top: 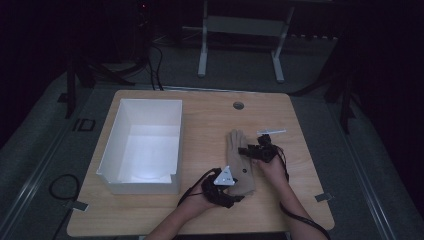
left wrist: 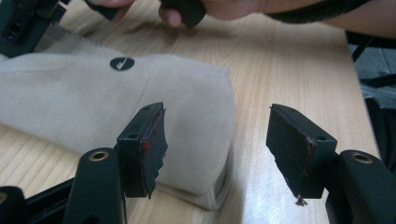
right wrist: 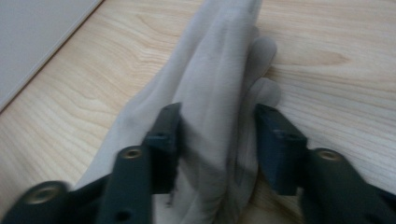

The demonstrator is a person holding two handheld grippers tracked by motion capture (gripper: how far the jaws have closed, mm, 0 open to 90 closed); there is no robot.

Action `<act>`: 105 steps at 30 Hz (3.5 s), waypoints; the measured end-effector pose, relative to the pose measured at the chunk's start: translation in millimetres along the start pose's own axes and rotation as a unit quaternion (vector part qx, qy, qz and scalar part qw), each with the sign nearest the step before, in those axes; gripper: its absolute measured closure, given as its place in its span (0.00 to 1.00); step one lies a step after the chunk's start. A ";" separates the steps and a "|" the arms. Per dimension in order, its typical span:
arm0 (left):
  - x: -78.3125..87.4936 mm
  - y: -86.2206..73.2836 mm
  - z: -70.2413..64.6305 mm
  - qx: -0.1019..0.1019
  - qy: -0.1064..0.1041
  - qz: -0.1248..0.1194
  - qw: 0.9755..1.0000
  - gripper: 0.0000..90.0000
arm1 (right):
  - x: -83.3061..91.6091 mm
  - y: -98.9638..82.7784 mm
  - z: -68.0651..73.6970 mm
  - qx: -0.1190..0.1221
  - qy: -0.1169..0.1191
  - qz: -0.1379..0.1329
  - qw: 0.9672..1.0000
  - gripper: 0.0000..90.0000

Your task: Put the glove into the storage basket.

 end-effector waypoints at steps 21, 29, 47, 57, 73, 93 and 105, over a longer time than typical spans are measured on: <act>-10.4 -4.5 3.0 -0.032 0.035 0.063 0.997 0.66 | 6.2 2.6 13.8 0.051 -0.042 -0.004 0.998 0.81; -8.3 -0.6 10.2 -0.011 0.049 0.066 0.997 0.90 | 6.4 4.0 16.0 0.053 -0.048 -0.005 0.997 0.81; -1.2 -1.3 17.1 0.013 0.042 0.061 0.997 0.91 | 7.2 14.3 15.7 0.010 -0.018 -0.003 1.000 0.57; 1.3 -2.8 18.5 0.014 0.042 0.065 0.997 0.90 | -10.6 10.7 14.6 0.008 -0.014 0.037 0.999 0.46; 10.6 5.5 18.1 0.016 0.041 0.064 0.997 0.90 | 9.8 21.7 24.9 0.027 0.000 0.014 1.000 0.79; 54.2 53.5 2.7 -0.018 0.061 0.055 0.996 0.90 | 71.7 63.6 39.8 0.043 0.010 -0.047 0.998 0.78; 99.7 87.1 -5.8 -0.023 0.065 0.029 0.997 0.90 | 109.0 96.5 58.1 0.051 0.022 -0.087 0.995 0.78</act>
Point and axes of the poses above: each handheld gripper's, and its own axes: x roughly backward along the jaws, y roughly out of its top, z roughly to its left, the point moved 3 cm from there along -x, roughly forward along the jaws, and after that the axes turned 10 degrees about -y, right-handed, at the moved point
